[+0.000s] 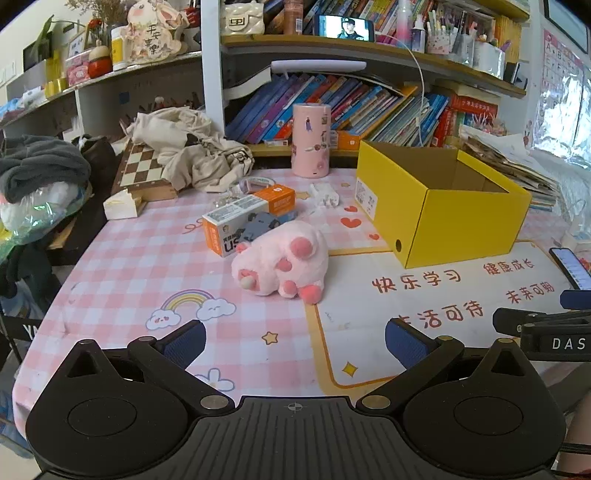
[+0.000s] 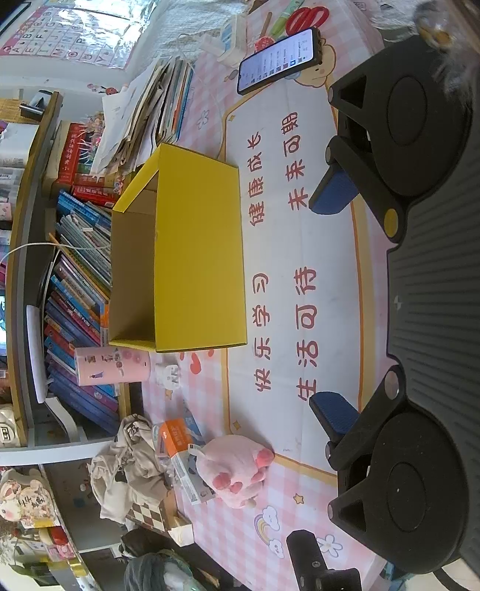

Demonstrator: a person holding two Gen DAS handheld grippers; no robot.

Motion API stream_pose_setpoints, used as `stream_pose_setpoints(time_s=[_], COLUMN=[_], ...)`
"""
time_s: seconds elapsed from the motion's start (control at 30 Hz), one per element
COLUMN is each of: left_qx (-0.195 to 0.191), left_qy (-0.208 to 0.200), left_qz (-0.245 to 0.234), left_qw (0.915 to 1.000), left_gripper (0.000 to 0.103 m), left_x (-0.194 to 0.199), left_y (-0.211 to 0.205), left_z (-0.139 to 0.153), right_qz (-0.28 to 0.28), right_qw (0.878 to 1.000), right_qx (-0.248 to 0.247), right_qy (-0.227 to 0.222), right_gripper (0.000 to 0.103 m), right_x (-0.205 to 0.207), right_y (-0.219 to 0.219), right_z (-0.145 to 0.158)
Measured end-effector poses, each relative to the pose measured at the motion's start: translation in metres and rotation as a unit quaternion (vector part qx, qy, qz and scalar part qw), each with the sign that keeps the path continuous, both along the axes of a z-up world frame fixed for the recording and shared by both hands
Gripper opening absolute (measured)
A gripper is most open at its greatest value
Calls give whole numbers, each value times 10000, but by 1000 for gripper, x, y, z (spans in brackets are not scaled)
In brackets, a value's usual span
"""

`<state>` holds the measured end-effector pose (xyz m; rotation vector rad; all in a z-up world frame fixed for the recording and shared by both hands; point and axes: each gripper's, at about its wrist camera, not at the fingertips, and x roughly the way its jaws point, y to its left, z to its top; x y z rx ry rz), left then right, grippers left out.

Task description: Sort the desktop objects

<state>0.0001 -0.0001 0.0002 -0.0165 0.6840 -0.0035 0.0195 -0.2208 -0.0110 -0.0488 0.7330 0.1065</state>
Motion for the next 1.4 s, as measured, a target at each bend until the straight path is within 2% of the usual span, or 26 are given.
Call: stream_pose_setpoints(time_s=[0.43,1.4], left_qx=[70,-31], left_qy=[-3,42], left_qz=[-32,-77], left_qw=[10000,10000], left_gripper=[103,103], left_x=[-1,1], left_y=[0,0], left_z=[0,-1], right_qz=[-25,-13], right_qw=[10000,10000], right_qx=[0,-16], right_qy=[-7,85], right_gripper=[103,103], right_x=[-2,3], right_y=[0,0], right_z=[0,-2])
